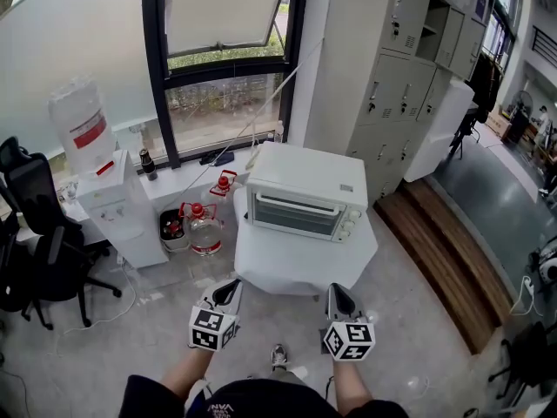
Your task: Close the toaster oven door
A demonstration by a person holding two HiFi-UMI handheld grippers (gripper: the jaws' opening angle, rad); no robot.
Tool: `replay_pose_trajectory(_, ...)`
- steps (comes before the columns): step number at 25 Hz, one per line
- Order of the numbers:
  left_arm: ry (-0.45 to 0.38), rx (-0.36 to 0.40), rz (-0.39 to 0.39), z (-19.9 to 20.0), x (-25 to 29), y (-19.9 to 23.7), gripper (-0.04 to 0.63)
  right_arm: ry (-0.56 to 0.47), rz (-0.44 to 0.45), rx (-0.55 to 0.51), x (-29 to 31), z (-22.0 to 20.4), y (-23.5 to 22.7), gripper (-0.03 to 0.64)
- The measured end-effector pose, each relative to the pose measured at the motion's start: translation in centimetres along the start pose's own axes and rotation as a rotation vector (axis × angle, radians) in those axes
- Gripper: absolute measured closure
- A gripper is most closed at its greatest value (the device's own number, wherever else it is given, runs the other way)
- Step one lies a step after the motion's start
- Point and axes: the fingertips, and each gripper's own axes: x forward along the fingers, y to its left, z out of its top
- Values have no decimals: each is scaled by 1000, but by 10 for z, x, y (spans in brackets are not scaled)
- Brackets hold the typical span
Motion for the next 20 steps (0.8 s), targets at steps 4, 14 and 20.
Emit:
replay_pose_trajectory(4, 3, 3, -9, -12, -14, -8, 577, 6, 2, 4, -13, -10, 9, 615)
replay_pose_trajectory(14, 8, 10, -6, -32, -41, -25, 577, 54, -9, 1, -44, -38, 18, 615)
replay_pose_trajectory(20, 31, 24, -6, -46, -55, -31, 577, 88, -5, -5, -55, -54, 24, 615)
